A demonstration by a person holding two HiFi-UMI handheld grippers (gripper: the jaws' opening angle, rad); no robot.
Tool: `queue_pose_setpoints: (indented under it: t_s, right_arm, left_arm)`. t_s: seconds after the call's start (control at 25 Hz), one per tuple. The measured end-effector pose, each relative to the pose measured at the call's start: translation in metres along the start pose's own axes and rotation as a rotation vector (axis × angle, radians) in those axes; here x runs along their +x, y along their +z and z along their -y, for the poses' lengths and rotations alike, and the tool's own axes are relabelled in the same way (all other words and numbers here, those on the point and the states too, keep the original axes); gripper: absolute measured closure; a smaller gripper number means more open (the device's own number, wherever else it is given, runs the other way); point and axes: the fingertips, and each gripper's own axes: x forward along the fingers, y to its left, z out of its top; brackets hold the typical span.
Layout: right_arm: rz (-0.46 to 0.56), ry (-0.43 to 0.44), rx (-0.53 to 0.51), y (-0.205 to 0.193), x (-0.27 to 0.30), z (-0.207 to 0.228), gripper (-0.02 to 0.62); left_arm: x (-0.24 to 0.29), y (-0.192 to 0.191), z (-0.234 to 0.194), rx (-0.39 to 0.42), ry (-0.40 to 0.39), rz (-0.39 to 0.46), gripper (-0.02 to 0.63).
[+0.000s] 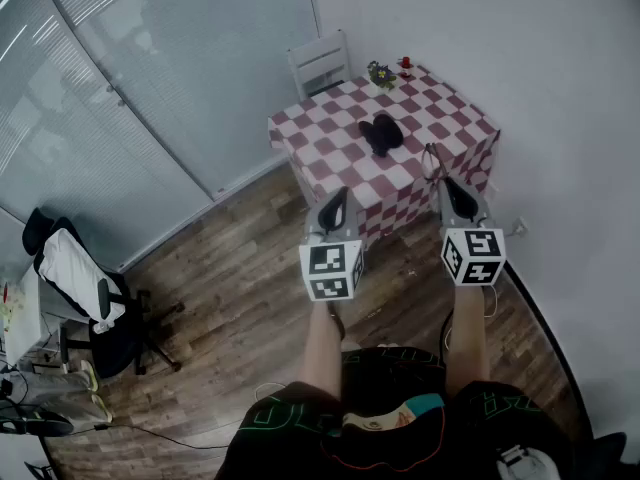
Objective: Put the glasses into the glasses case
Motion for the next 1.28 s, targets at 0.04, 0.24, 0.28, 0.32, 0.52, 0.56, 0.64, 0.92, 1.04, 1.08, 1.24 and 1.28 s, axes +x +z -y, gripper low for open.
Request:
queue_pose_setpoints:
  t_s: [0.04, 0.24, 0.28, 0.32, 0.52, 0.56, 0.64, 0.92, 1.04, 1.08, 1.24, 1.28]
  right_arm:
    - [0.002, 0.001, 0.003, 0.0, 0.0, 0.002, 0.571]
    - [0.015, 0.005, 0.015, 0.0, -0.001, 0.016, 0.569]
    - [0.027, 0.006, 0.024, 0.001, -0.001, 0.019, 0.571]
    - [0.039, 0.006, 0.034, 0.002, -0.002, 0.021, 0.57]
    - [0.042, 0.004, 0.037, 0.003, -0.002, 0.031, 0.569]
    - [0.042, 0.003, 0.037, 0.003, -0.003, 0.033, 0.569]
    - [0.044, -0.001, 0.039, 0.003, -0.004, 0.037, 0.569]
    - [0.048, -0.01, 0.06, 0.003, -0.001, 0.05, 0.569]
    - [0.05, -0.008, 0.066, 0.004, -0.001, 0.05, 0.569]
    - [0.05, -0.007, 0.069, 0.003, 0.0, 0.051, 0.569]
    - [0.054, 0.003, 0.074, 0.003, 0.001, 0.049, 0.569]
    - [0.055, 0.006, 0.074, 0.003, 0.002, 0.048, 0.569]
  left_arm:
    - [-0.001, -0.001, -0.001, -0.003, 0.01, -0.012, 0.597]
    - [0.003, -0.003, 0.001, -0.005, 0.032, -0.012, 0.597]
    - [0.004, -0.003, 0.003, -0.014, 0.029, -0.009, 0.597]
    - [0.005, -0.003, 0.006, -0.024, 0.025, -0.006, 0.597]
    - [0.01, -0.001, 0.014, -0.041, 0.021, 0.001, 0.597]
    - [0.01, -0.002, 0.014, -0.041, 0.026, 0.0, 0.597]
    - [0.012, -0.002, 0.016, -0.042, 0.025, 0.001, 0.597]
    - [0.021, 0.004, 0.021, -0.039, 0.008, 0.018, 0.597]
    - [0.021, 0.005, 0.022, -0.039, 0.009, 0.02, 0.597]
    - [0.021, 0.005, 0.022, -0.038, 0.009, 0.018, 0.597]
    - [0.019, 0.004, 0.019, -0.033, 0.018, 0.016, 0.597]
    - [0.019, 0.004, 0.018, -0.032, 0.022, 0.016, 0.597]
